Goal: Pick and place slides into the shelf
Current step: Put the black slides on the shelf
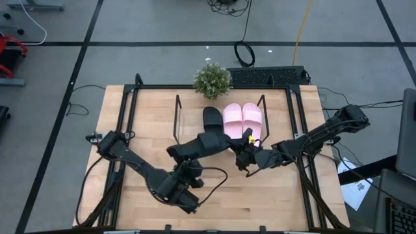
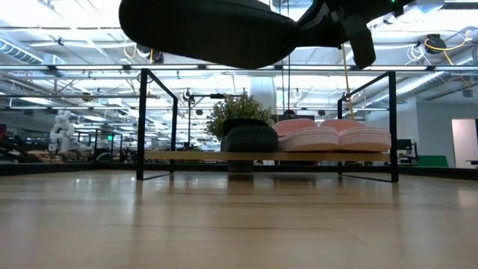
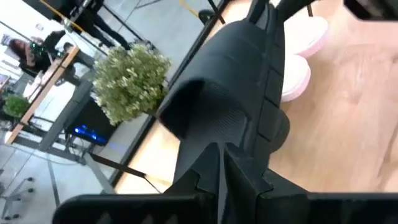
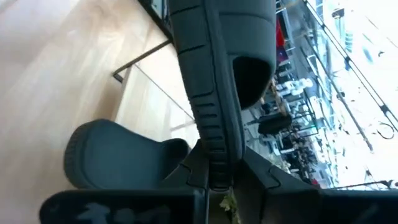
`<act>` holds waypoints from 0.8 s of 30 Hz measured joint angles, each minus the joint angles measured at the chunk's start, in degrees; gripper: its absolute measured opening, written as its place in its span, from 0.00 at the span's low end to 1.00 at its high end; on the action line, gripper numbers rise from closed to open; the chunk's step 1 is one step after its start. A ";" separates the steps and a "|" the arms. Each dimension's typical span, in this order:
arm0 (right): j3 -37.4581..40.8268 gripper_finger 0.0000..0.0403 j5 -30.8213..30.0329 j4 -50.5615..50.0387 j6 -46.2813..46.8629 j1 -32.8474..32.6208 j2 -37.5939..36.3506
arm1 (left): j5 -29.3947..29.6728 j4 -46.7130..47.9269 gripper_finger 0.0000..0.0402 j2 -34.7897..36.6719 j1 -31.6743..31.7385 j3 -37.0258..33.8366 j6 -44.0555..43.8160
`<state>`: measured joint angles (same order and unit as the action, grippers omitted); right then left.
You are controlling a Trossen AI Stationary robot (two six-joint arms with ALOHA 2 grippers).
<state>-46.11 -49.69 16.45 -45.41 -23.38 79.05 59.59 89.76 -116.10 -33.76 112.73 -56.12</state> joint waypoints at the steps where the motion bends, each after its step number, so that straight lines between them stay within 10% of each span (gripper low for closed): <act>1: -0.02 0.08 -0.14 -0.04 -0.04 -0.12 -0.16 | 0.04 0.06 0.07 0.75 -0.25 0.00 1.31; 24: 0.04 0.08 1.70 -0.68 -4.42 -4.00 -1.53 | 0.98 -17.15 0.08 14.18 -2.31 0.00 1.22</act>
<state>-46.06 -47.99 15.77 -49.83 -27.37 77.52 60.58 72.61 -101.92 -36.07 112.73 -54.90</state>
